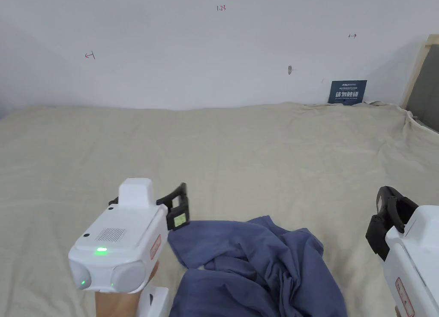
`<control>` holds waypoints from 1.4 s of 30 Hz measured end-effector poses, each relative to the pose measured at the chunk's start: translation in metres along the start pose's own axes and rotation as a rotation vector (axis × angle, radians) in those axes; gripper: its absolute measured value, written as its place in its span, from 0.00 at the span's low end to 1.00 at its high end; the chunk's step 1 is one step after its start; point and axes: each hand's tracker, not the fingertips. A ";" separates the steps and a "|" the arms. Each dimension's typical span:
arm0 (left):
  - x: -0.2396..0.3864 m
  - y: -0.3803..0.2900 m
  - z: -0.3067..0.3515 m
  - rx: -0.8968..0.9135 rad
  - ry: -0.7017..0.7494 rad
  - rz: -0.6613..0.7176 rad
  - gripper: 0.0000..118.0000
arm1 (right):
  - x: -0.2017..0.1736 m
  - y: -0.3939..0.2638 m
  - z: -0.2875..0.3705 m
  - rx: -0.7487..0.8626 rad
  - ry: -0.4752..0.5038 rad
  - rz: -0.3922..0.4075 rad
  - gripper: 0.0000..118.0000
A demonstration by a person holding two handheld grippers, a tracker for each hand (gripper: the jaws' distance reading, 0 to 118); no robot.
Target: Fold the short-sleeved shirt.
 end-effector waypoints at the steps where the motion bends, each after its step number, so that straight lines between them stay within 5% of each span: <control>1: -0.005 -0.002 0.004 0.018 0.021 -0.005 0.42 | -0.001 0.000 -0.001 0.002 0.001 0.000 0.00; 4: -0.024 -0.007 0.013 0.066 0.017 0.015 0.23 | -0.004 -0.002 -0.001 0.010 0.001 0.001 0.00; 10: -0.042 -0.015 0.027 0.114 0.107 -0.020 0.01 | -0.008 -0.005 -0.002 0.011 0.006 -0.002 0.00; 27: -0.047 -0.021 0.040 0.153 0.173 -0.060 0.00 | -0.015 -0.006 0.000 0.018 0.023 -0.002 0.00; 42: -0.017 -0.063 -0.022 -0.472 -0.044 -0.004 0.00 | -0.013 -0.015 -0.006 -0.022 0.034 -0.009 0.00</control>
